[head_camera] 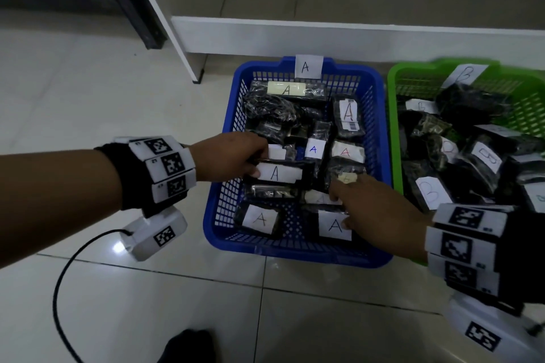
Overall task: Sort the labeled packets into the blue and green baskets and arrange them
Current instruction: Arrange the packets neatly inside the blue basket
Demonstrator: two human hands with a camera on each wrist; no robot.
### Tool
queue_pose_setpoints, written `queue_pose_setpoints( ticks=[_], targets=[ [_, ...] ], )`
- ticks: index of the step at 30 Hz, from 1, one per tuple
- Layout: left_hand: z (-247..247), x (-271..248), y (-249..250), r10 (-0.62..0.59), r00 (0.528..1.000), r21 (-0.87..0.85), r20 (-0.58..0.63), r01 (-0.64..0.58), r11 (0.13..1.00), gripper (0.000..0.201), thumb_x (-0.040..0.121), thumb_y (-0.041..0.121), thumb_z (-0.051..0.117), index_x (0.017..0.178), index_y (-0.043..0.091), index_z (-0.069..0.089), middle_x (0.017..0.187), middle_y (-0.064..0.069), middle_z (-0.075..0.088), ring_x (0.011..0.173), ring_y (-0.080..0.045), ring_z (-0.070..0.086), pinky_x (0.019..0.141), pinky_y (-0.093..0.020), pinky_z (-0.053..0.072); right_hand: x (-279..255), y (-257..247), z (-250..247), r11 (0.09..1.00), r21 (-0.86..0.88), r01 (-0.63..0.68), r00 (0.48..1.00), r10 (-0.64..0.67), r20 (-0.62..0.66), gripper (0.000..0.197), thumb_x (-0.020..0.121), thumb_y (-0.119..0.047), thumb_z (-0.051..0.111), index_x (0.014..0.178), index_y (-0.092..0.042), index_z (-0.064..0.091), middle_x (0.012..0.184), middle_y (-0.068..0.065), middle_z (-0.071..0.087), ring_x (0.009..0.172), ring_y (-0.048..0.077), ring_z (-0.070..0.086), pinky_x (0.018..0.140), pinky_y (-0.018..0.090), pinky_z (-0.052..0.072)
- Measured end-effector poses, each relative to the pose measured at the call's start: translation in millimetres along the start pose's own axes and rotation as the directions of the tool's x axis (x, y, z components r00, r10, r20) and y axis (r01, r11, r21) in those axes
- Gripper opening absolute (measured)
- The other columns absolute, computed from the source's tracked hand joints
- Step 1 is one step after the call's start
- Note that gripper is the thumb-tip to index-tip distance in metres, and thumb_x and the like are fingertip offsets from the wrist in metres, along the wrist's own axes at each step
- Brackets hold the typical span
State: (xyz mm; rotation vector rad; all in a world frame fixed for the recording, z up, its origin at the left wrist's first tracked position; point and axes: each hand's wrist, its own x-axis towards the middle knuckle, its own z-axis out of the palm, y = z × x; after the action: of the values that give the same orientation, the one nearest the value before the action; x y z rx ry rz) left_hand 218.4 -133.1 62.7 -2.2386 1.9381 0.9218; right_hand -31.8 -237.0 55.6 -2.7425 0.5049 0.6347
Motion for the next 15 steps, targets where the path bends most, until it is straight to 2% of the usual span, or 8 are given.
queue_pose_setpoints(
  ticks=[2, 4, 8, 10, 12, 14, 15],
  targets=[
    [-2, 1, 0, -0.011, 1.0, -0.012, -0.003, 0.011, 1.0, 0.027, 0.086, 0.026, 0.066, 0.106, 0.012, 0.054, 0.098, 0.003, 0.05, 0.09, -0.016, 0.05, 0.074, -0.025, 0.035, -3, -5, 1, 0.999, -0.053, 0.008, 1.0, -0.01, -0.023, 0.034, 0.092, -0.018, 0.05, 0.123, -0.018, 0.038, 0.114, 0.001, 0.053, 0.104, 0.018, 0.045, 0.07, 0.027, 0.027],
    [-3, 1, 1, -0.025, 1.0, -0.015, 0.015, 0.025, 1.0, 0.028, 0.087, 0.026, 0.065, 0.108, 0.011, 0.054, 0.098, 0.003, 0.05, 0.09, -0.015, 0.049, 0.074, -0.026, 0.035, -5, -8, 1, 0.998, -0.059, 0.02, 0.998, -0.023, -0.053, 0.035, 0.092, -0.014, 0.047, 0.125, -0.018, 0.038, 0.117, 0.002, 0.052, 0.101, 0.019, 0.047, 0.069, 0.026, 0.024],
    [-7, 1, 1, -0.041, 0.998, -0.032, 0.037, 0.042, 0.999, 0.028, 0.088, 0.026, 0.064, 0.109, 0.011, 0.052, 0.092, 0.005, 0.048, 0.085, -0.014, 0.048, 0.071, -0.025, 0.034, -9, -12, 1, 0.998, -0.053, 0.038, 0.995, -0.042, -0.091, 0.047, 0.095, -0.016, 0.042, 0.139, -0.023, 0.027, 0.12, 0.004, 0.049, 0.104, 0.024, 0.05, 0.07, 0.028, 0.032],
    [-9, 1, 2, -0.048, 0.998, -0.031, 0.045, 0.049, 0.998, 0.028, 0.088, 0.026, 0.064, 0.109, 0.012, 0.052, 0.091, 0.005, 0.049, 0.084, -0.013, 0.048, 0.068, -0.025, 0.034, -12, -15, 2, 0.993, -0.089, 0.081, 0.988, -0.092, -0.121, 0.047, 0.093, -0.018, 0.052, 0.135, -0.022, 0.032, 0.111, 0.008, 0.052, 0.092, 0.026, 0.056, 0.063, 0.028, 0.033],
    [-10, 0, 3, -0.049, 0.997, -0.029, 0.065, 0.051, 0.998, 0.025, 0.088, 0.024, 0.064, 0.106, 0.012, 0.051, 0.093, 0.004, 0.051, 0.086, -0.014, 0.05, 0.066, -0.025, 0.037, -11, -16, 7, 0.984, -0.136, 0.117, 0.992, -0.123, -0.038, 0.06, 0.077, -0.009, 0.069, 0.13, -0.018, 0.041, 0.102, 0.011, 0.056, 0.076, 0.028, 0.058, 0.055, 0.03, 0.032],
    [-9, -2, 3, -0.034, 0.995, -0.019, 0.094, 0.036, 0.999, 0.021, 0.088, 0.022, 0.064, 0.101, 0.015, 0.048, 0.096, 0.003, 0.052, 0.089, -0.015, 0.051, 0.072, -0.026, 0.04, -10, -12, 13, 0.974, -0.188, 0.124, 0.988, -0.139, -0.066, 0.07, 0.052, -0.004, 0.083, 0.115, -0.016, 0.055, 0.087, 0.011, 0.059, 0.058, 0.026, 0.056, 0.045, 0.027, 0.028],
    [-9, -3, 3, -0.027, 0.994, -0.014, 0.105, 0.029, 0.999, 0.021, 0.088, 0.021, 0.064, 0.098, 0.018, 0.046, 0.095, 0.004, 0.052, 0.089, -0.014, 0.051, 0.073, -0.026, 0.039, -11, -11, 13, 0.971, -0.206, 0.124, 0.987, -0.142, -0.073, 0.07, 0.043, -0.004, 0.086, 0.107, -0.016, 0.059, 0.08, 0.01, 0.059, 0.052, 0.025, 0.054, 0.041, 0.026, 0.025]
  ],
)
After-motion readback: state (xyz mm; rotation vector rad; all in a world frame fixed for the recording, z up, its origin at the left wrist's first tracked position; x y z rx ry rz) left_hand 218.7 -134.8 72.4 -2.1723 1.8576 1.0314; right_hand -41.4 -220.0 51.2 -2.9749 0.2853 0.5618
